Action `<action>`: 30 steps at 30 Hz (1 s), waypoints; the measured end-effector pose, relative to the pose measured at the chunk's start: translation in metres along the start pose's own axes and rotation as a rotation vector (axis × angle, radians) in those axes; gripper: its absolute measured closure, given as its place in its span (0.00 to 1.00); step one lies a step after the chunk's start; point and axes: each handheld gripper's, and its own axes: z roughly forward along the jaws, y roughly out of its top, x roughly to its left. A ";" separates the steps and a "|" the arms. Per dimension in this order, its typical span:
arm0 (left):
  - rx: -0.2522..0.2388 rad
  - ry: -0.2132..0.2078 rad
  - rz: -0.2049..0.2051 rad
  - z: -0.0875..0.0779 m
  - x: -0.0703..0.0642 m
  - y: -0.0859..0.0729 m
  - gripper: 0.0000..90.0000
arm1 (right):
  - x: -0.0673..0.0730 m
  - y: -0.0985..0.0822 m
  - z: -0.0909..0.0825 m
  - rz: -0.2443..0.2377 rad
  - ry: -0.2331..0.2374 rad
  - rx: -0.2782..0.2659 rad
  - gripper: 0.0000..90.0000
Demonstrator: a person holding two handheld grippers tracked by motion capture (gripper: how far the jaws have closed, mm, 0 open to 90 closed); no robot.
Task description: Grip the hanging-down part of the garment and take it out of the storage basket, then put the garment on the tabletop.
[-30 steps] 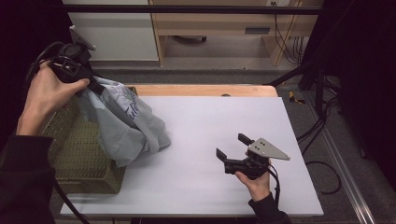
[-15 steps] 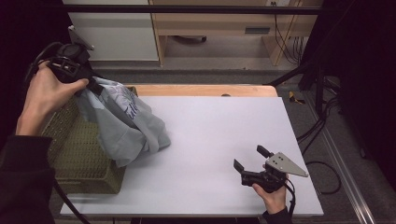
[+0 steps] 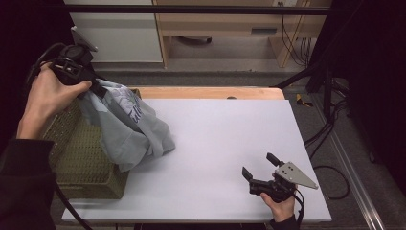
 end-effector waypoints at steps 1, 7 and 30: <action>-0.001 0.000 0.001 0.000 -0.001 0.000 0.94 | 0.000 0.000 -0.001 0.005 0.007 0.002 0.02; -0.003 -0.004 0.005 -0.001 -0.007 0.002 0.94 | -0.001 -0.001 -0.002 0.006 0.002 0.001 0.02; -0.044 -0.042 0.120 -0.001 -0.062 0.018 0.94 | -0.005 -0.003 -0.005 0.028 0.002 0.010 0.02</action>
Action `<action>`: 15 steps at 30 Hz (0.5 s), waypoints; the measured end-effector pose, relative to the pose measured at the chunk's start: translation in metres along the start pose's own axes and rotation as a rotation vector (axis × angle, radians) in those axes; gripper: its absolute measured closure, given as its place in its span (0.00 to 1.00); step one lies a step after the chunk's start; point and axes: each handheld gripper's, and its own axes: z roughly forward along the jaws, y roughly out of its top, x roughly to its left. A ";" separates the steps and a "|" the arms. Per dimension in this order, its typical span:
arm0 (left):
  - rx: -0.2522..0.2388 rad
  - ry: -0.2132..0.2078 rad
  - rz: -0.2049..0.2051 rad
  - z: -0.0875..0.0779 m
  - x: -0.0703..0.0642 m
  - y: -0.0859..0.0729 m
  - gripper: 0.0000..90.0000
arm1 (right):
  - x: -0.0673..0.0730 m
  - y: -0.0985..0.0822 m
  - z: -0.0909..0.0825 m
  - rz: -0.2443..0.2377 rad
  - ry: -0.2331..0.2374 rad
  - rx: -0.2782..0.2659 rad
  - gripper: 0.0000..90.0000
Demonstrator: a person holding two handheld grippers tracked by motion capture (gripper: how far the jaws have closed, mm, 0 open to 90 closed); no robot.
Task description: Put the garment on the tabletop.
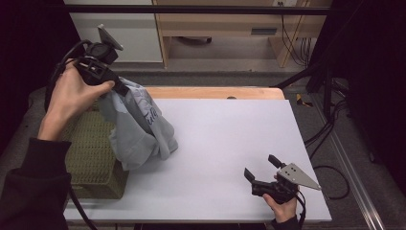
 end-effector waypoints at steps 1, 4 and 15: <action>-0.006 -0.005 0.013 0.000 -0.006 0.002 0.94 | 0.000 0.000 0.000 0.004 -0.002 0.003 0.02; -0.017 -0.016 0.044 0.003 -0.019 0.007 0.94 | -0.001 -0.001 -0.001 0.007 -0.002 0.000 0.02; -0.041 -0.069 0.187 0.007 -0.070 0.024 0.95 | -0.002 0.002 -0.004 0.013 0.001 -0.003 0.02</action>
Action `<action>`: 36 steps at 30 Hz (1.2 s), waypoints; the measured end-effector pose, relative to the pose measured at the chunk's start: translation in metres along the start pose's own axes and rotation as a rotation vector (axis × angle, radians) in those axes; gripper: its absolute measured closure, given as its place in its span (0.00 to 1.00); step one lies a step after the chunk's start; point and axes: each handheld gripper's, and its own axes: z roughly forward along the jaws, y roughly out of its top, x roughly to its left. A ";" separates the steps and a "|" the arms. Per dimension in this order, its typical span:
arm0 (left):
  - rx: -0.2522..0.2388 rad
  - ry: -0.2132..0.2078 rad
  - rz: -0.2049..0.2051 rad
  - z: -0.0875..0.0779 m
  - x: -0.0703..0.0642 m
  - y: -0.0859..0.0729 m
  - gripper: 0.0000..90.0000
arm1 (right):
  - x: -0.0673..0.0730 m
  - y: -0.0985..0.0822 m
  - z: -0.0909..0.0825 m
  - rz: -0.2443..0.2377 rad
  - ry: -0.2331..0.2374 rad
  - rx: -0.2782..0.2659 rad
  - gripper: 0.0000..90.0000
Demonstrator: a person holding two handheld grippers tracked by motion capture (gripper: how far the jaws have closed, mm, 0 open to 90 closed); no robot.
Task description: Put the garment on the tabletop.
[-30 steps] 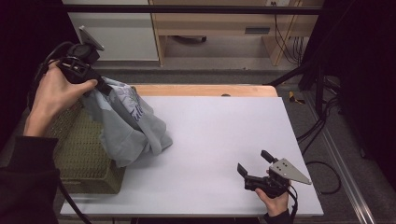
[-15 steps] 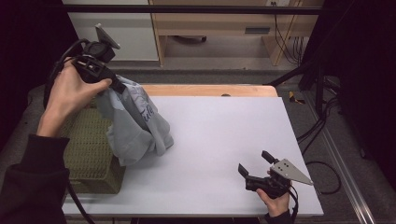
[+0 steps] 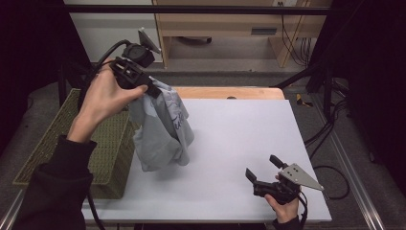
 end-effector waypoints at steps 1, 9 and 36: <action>-0.007 -0.007 0.006 0.000 -0.004 0.002 0.95 | 0.000 0.000 0.000 0.010 0.003 -0.007 0.02; -0.013 -0.050 0.098 0.010 -0.039 0.021 0.95 | -0.002 0.002 -0.003 -0.004 0.008 -0.017 0.02; 0.070 -0.167 0.156 0.111 -0.062 0.007 0.94 | 0.003 -0.001 -0.001 -0.013 0.010 -0.005 0.01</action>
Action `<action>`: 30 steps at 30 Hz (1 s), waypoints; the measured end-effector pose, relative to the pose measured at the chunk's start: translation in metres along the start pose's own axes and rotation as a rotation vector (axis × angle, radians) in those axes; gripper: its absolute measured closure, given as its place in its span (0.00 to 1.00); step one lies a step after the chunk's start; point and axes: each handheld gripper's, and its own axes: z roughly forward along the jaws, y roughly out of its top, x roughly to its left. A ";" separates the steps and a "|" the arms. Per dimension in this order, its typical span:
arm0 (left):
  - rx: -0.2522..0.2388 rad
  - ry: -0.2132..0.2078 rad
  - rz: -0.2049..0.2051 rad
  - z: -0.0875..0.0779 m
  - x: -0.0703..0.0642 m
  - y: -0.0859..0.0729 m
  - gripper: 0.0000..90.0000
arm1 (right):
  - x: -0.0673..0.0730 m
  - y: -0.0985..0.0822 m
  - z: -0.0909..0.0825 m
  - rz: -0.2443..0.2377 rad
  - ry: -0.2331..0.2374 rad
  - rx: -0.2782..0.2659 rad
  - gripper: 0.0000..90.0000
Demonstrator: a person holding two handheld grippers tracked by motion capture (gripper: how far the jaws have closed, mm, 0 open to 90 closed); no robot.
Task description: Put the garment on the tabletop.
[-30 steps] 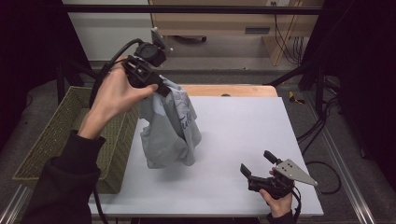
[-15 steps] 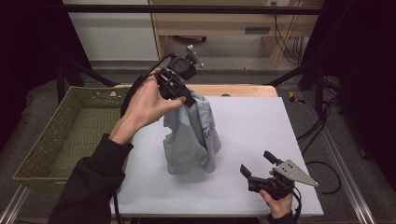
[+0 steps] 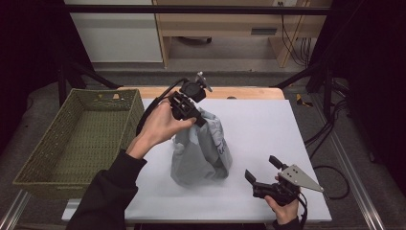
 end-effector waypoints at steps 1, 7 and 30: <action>0.002 -0.008 0.000 0.003 0.000 -0.001 0.94 | 0.000 0.000 0.000 0.000 0.000 0.002 0.01; -0.004 -0.048 0.002 0.026 -0.002 -0.005 0.93 | 0.000 0.000 0.000 0.007 0.006 -0.003 0.01; 0.050 -0.124 0.020 0.110 -0.015 -0.031 0.90 | -0.001 -0.001 0.001 0.016 0.002 0.001 0.01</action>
